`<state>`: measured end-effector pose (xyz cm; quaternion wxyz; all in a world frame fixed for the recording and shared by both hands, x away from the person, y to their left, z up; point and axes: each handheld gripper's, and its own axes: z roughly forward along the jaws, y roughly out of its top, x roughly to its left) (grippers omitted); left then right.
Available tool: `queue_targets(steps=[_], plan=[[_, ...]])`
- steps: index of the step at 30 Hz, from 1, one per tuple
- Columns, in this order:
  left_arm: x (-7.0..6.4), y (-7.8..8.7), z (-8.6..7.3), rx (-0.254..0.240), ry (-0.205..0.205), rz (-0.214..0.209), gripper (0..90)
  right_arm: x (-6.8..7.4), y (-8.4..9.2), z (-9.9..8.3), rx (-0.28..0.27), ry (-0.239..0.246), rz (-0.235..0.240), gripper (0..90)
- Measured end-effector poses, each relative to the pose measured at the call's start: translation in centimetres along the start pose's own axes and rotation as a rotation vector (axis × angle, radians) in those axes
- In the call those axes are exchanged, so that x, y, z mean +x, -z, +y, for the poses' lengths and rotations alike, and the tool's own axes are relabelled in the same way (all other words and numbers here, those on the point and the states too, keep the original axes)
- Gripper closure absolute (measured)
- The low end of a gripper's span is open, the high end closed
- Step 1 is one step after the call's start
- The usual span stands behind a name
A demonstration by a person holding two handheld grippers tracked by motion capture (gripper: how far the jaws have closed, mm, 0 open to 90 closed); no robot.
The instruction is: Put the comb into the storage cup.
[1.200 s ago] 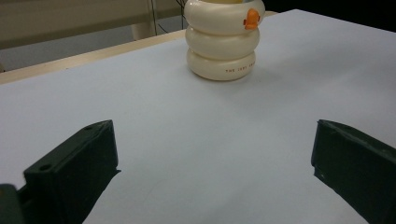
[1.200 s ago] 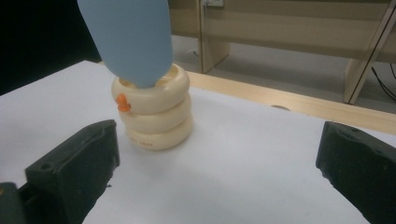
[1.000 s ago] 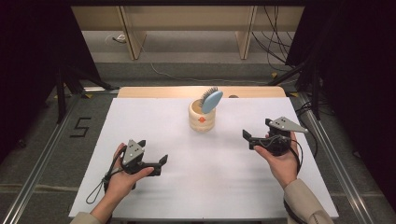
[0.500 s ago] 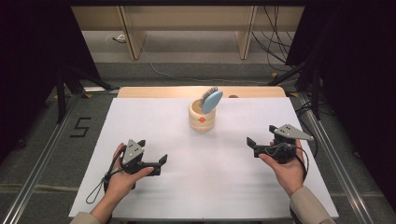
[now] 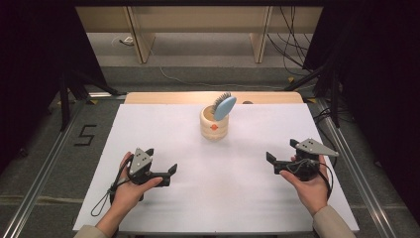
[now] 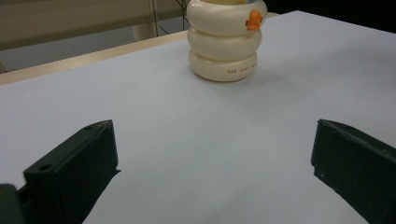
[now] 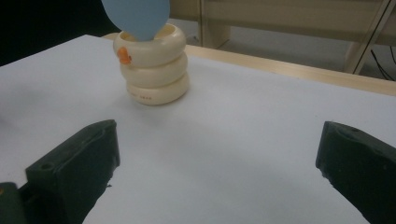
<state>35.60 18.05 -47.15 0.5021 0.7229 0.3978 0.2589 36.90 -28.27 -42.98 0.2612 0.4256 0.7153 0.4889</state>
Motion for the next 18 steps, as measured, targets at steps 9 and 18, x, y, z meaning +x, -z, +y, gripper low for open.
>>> queue_targets(steps=[9, 18], plan=[[0.07, 0.02, -0.01, 0.0, 0.001, 0.001, 0.1, -0.16, 0.73, -0.73, 0.005, -0.014, -0.004, 0.6], [-0.03, 0.05, 0.08, -0.009, -0.001, 0.0, 0.1, -0.2, 0.85, -0.85, 0.0, -0.027, -0.004, 0.6]])
